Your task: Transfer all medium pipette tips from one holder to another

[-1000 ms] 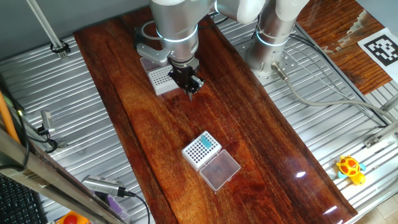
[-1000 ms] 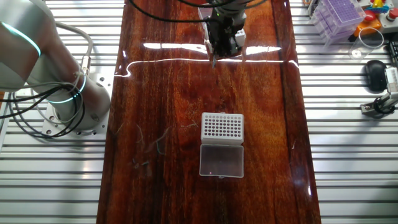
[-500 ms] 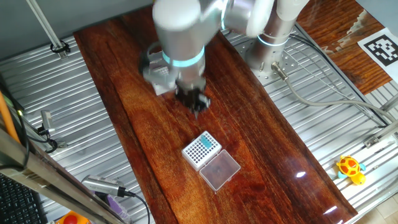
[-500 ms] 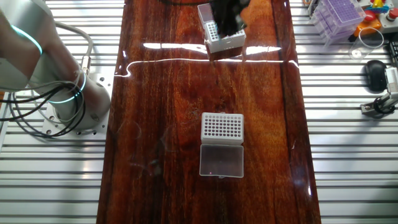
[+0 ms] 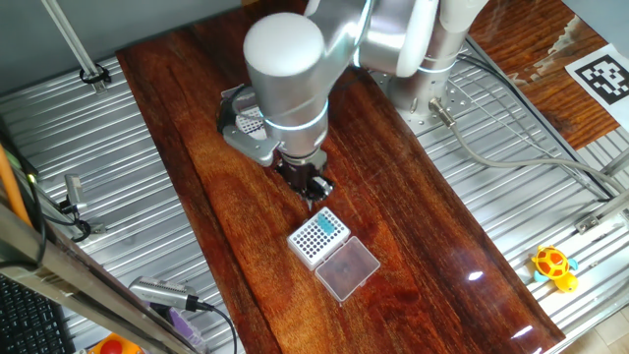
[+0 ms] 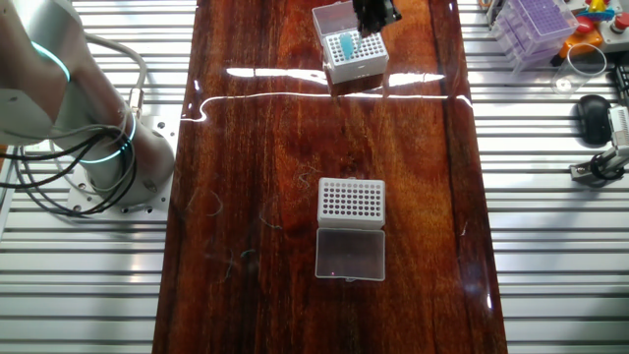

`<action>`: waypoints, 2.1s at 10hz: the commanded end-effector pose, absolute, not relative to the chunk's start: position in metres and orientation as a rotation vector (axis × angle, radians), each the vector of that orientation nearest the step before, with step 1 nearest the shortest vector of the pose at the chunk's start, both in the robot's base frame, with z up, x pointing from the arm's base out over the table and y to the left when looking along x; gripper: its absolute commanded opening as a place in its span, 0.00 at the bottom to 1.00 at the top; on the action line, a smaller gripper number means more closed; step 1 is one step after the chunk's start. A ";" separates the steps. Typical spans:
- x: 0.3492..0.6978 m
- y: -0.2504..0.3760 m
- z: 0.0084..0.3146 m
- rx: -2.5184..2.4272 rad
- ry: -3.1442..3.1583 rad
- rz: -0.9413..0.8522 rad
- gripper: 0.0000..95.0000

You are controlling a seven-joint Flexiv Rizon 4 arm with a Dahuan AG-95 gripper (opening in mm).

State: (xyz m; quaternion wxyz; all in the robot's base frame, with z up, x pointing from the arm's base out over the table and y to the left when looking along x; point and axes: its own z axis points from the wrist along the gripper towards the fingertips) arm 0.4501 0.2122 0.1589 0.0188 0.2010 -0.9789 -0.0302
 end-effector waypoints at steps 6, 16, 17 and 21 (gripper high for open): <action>0.450 0.218 0.135 0.558 -3.068 -0.108 0.00; 0.436 0.220 0.121 0.560 -3.083 -0.112 0.00; 0.436 0.219 0.120 0.561 -3.084 -0.112 0.00; 0.435 0.219 0.119 0.572 -3.087 -0.113 0.20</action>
